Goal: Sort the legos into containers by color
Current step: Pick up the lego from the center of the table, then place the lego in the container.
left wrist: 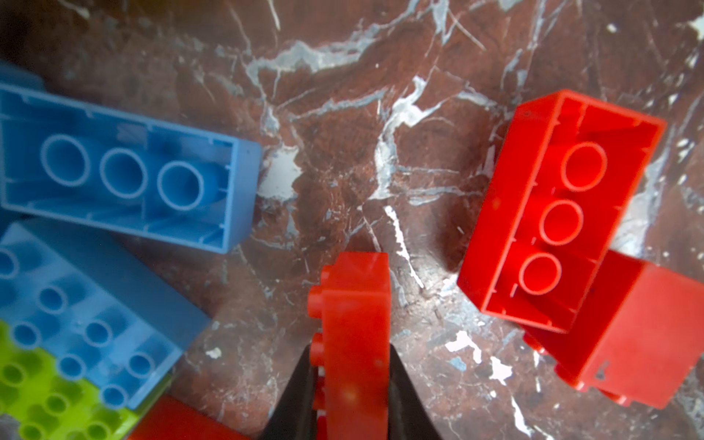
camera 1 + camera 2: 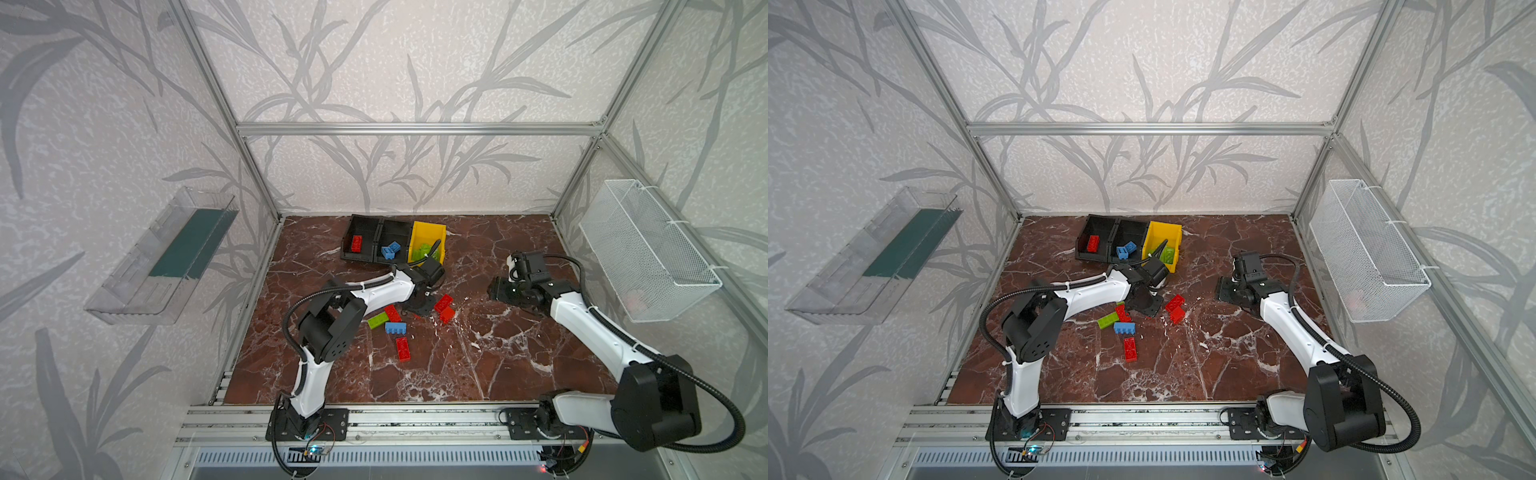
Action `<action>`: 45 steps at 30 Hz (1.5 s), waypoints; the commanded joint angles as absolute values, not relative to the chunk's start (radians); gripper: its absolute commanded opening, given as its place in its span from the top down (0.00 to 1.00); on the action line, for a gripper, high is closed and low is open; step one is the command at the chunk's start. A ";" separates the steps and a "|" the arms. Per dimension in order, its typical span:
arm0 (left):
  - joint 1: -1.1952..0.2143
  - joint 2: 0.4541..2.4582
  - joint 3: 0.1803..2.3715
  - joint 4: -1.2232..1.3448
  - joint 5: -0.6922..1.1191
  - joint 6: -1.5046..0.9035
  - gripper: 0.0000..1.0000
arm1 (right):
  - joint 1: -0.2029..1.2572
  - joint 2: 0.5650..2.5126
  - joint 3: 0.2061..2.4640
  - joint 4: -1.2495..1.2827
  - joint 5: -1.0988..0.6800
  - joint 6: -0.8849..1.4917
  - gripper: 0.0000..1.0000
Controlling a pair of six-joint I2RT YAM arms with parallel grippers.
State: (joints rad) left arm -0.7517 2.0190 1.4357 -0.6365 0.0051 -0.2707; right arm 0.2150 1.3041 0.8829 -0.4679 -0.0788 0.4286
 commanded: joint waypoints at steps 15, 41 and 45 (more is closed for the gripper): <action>-0.261 1.767 1.515 -0.630 -0.033 -0.293 0.82 | 0.432 1.376 0.900 -0.435 0.005 0.442 0.35; -0.226 1.995 1.827 -0.741 0.108 -0.234 0.17 | 0.623 1.596 1.031 -0.467 0.001 0.442 0.25; -0.333 1.869 1.671 -0.695 0.083 -0.212 0.17 | 0.555 1.497 0.983 -0.432 -0.031 0.471 0.27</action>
